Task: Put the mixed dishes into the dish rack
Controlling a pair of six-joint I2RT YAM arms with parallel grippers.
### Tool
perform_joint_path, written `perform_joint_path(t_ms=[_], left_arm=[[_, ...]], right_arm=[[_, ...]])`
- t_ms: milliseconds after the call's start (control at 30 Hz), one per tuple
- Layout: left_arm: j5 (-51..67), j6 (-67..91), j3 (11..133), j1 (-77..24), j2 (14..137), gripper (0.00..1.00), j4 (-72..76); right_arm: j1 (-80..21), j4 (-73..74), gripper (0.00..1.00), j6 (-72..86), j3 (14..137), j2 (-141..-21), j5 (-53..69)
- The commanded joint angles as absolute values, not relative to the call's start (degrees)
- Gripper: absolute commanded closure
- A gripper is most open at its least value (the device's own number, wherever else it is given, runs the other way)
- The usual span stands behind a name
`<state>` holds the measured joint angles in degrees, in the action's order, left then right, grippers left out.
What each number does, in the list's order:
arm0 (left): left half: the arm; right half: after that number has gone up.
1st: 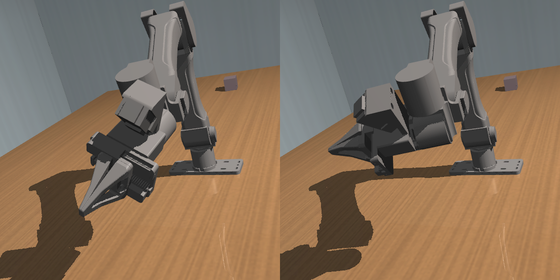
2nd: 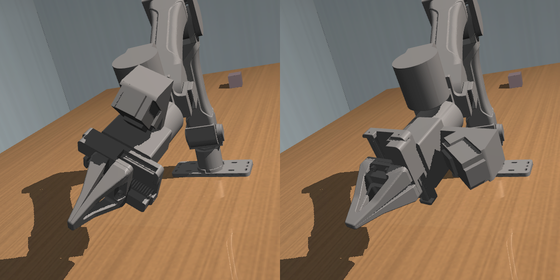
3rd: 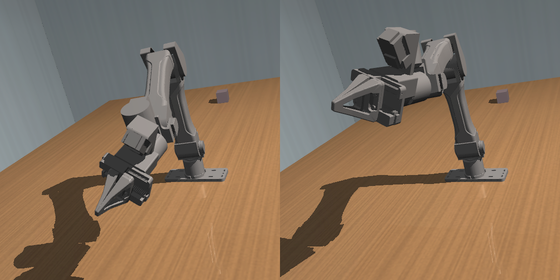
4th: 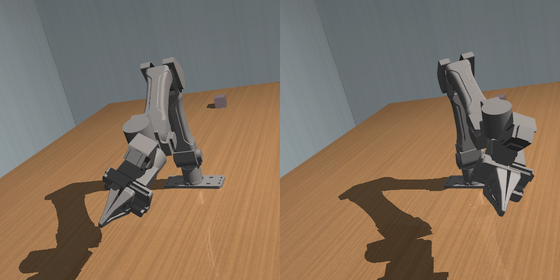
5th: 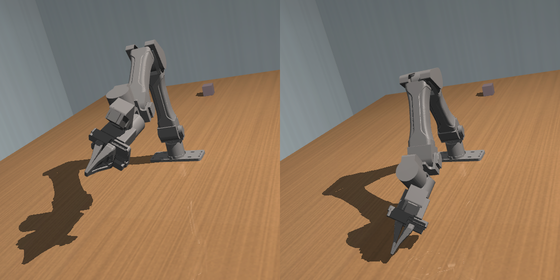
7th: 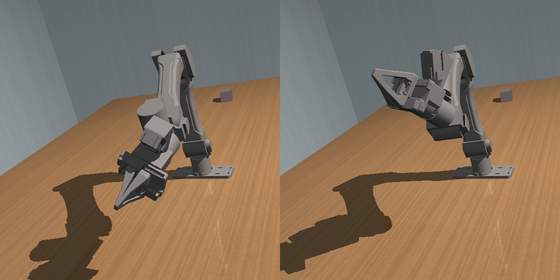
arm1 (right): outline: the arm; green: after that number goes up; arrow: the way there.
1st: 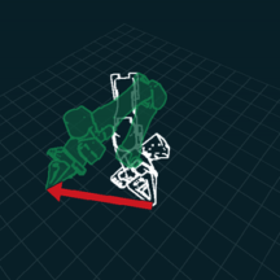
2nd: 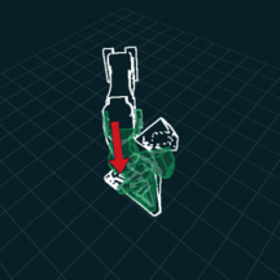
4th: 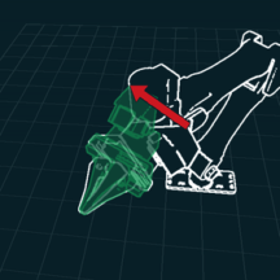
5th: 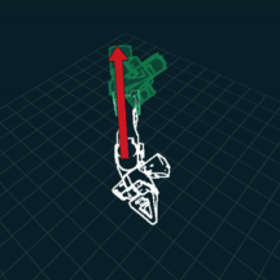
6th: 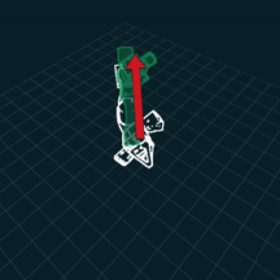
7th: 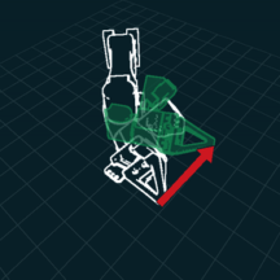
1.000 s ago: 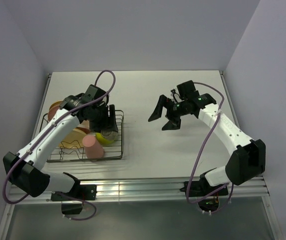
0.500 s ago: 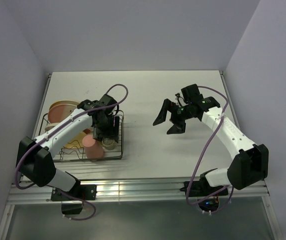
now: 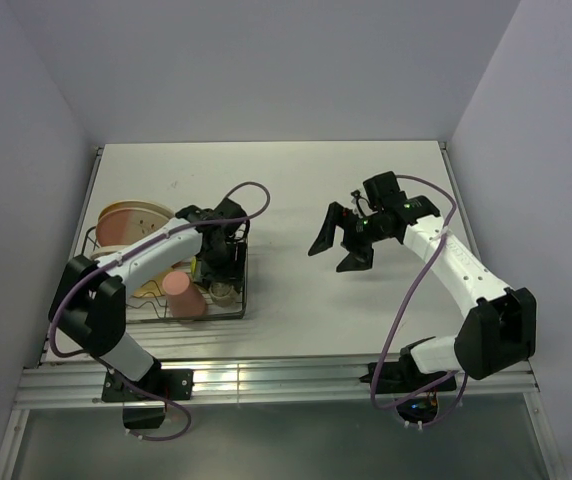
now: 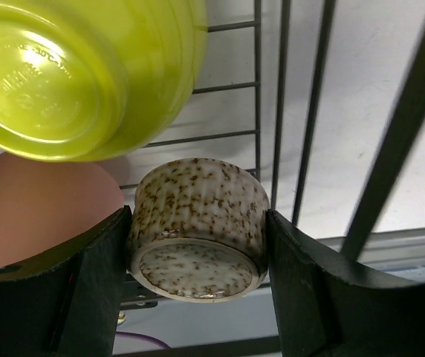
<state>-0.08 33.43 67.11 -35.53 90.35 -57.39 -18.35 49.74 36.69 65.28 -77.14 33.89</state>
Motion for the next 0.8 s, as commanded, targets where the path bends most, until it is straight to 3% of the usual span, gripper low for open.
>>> perform_joint_path(t_ms=[0, 33, 267, 500, 767], left_arm=[[-2.63, 32.78, 66.45, -36.03, 90.87, 0.99, -55.55], [-2.9, 32.87, 66.36, -36.21, 91.14, 0.97, -55.29], [-4.48, 33.75, 66.01, -37.62, 92.72, 0.56, -54.93], [-4.83, 34.63, 65.57, -38.93, 92.73, 0.38, -54.84], [-4.66, 35.07, 64.69, -39.37, 93.08, 0.29, -54.14]], right_arm=[[-17.93, 50.01, 0.0, 35.16, 63.73, -74.71, 32.87], [-17.93, 49.84, 0.0, 35.16, 63.46, -74.53, 32.87], [-17.93, 49.48, 0.0, 34.8, 61.96, -74.0, 32.87], [-17.93, 49.31, 0.0, 34.19, 61.0, -73.65, 32.78], [-17.93, 49.04, 0.0, 33.75, 60.47, -73.21, 32.7]])
